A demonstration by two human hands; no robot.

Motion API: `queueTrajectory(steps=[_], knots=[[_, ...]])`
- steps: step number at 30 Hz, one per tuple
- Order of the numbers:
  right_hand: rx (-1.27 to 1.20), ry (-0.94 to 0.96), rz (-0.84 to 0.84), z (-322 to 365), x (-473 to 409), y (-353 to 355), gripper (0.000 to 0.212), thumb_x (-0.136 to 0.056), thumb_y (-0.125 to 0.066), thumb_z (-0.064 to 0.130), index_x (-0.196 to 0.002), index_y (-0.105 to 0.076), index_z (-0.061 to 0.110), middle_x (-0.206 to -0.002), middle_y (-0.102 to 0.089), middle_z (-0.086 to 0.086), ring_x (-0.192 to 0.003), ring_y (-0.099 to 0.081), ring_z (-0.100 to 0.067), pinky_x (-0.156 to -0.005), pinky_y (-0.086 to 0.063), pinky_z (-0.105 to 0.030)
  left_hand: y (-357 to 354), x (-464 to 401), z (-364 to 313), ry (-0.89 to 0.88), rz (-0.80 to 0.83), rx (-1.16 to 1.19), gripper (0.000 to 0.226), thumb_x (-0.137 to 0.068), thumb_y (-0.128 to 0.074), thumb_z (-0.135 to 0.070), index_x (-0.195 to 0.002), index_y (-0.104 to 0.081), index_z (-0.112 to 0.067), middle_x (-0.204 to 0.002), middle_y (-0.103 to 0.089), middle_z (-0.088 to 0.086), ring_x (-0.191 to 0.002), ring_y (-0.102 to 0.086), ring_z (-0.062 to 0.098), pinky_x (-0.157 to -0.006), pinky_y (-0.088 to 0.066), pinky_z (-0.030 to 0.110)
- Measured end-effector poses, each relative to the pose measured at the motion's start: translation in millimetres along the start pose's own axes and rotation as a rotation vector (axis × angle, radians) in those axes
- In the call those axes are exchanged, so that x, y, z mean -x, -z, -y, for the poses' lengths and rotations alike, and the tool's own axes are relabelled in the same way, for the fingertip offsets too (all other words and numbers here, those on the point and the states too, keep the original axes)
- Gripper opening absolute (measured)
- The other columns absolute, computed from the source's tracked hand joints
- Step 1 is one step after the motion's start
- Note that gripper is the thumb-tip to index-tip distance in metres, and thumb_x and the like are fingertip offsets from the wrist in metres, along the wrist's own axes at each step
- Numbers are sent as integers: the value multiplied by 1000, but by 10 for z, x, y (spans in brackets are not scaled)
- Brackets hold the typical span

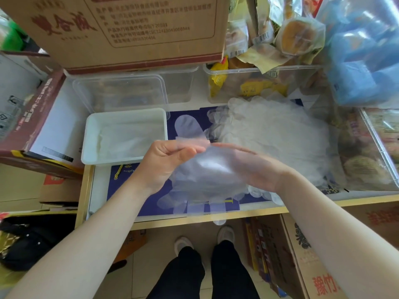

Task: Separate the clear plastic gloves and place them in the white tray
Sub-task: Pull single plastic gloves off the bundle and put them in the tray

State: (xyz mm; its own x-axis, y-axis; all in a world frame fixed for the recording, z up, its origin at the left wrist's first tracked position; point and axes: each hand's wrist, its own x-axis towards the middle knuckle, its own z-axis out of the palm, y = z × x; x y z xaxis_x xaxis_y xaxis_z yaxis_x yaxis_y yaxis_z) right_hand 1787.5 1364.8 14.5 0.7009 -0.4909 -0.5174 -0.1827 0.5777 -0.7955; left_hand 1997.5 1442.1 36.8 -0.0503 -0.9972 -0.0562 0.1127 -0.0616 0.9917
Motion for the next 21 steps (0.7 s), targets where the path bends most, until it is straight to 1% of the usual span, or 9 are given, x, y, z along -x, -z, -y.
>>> queueTrajectory(steps=[2, 5, 8, 11, 13, 15, 16, 18, 21], knots=[[-47, 37, -35, 62, -2, -35, 22, -83, -63, 16, -105, -67, 15, -108, -66, -8, -93, -60, -23, -76, -50, -27, 21, 31, -74, -16, 42, 0, 16, -71, -64, -35, -81, -76, -33, -95, -72, -14, -104, -64, 7, -87, -45, 14], [70, 97, -245, 157, -3, -97, 5, -85, -62, 5, -85, -66, 8, -83, -63, -9, -73, -56, -18, -62, -46, -23, 62, 76, -135, 4, -40, -39, 17, -75, -62, -28, -84, -76, -30, -95, -73, -14, -102, -65, 6, -85, -46, 13], [145, 229, -515, 247, -5, -166, 11, -87, -61, 4, -77, -63, 10, -67, -60, -2, -58, -53, -10, -60, -43, -23, 115, 92, -96, 37, -211, -142, 15, -83, -59, -20, -89, -73, -20, -95, -72, -15, -100, -65, 5, -85, -46, 13], [133, 362, -713, 369, 35, -158, 19, -92, -54, 3, -76, -58, 13, -63, -59, 0, -48, -56, -4, -54, -47, -17, 210, 71, -61, 144, -422, -187, 12, -87, -62, -20, -82, -72, -23, -83, -72, -16, -83, -64, 4, -83, -47, 19], [102, 414, -774, 445, 72, -131, 26, -97, -43, 5, -79, -58, 16, -68, -58, -1, -46, -54, -4, -52, -45, -18, 313, 67, -51, 230, -537, -218, 16, -89, -61, -23, -78, -72, -26, -71, -68, -14, -65, -56, 7, -70, -48, 22], [113, 463, -828, 491, 119, -106, 32, -99, -37, 5, -81, -59, 18, -67, -56, 2, -42, -46, -3, -47, -38, -18, 393, 94, -53, 319, -564, -227, 20, -93, -56, -26, -78, -70, -25, -69, -63, -8, -51, -48, 7, -54, -43, 22], [191, 498, -872, 491, 142, -90, 31, -98, -37, 5, -82, -60, 18, -63, -54, 5, -42, -41, -3, -45, -34, -18, 415, 113, -67, 354, -557, -236, 22, -94, -53, -27, -78, -69, -25, -73, -64, -5, -47, -47, 6, -51, -41, 22], [543, 573, -905, 476, 203, -93, 26, -93, -39, 4, -88, -63, 14, -59, -49, 5, -47, -38, -3, -48, -31, -17, 492, 139, -73, 391, -531, -246, 27, -96, -49, -31, -80, -69, -22, -80, -66, -4, -47, -48, 4, -54, -42, 22], [1039, 567, -678, 383, 255, -219, 16, -91, -49, 7, -93, -65, 6, -63, -56, -4, -54, -49, -18, -56, -39, -28, 639, 149, -107, 420, -542, -164, 30, -94, -50, -39, -88, -69, -16, -93, -63, 9, -64, -57, 15, -65, -46, 31]])
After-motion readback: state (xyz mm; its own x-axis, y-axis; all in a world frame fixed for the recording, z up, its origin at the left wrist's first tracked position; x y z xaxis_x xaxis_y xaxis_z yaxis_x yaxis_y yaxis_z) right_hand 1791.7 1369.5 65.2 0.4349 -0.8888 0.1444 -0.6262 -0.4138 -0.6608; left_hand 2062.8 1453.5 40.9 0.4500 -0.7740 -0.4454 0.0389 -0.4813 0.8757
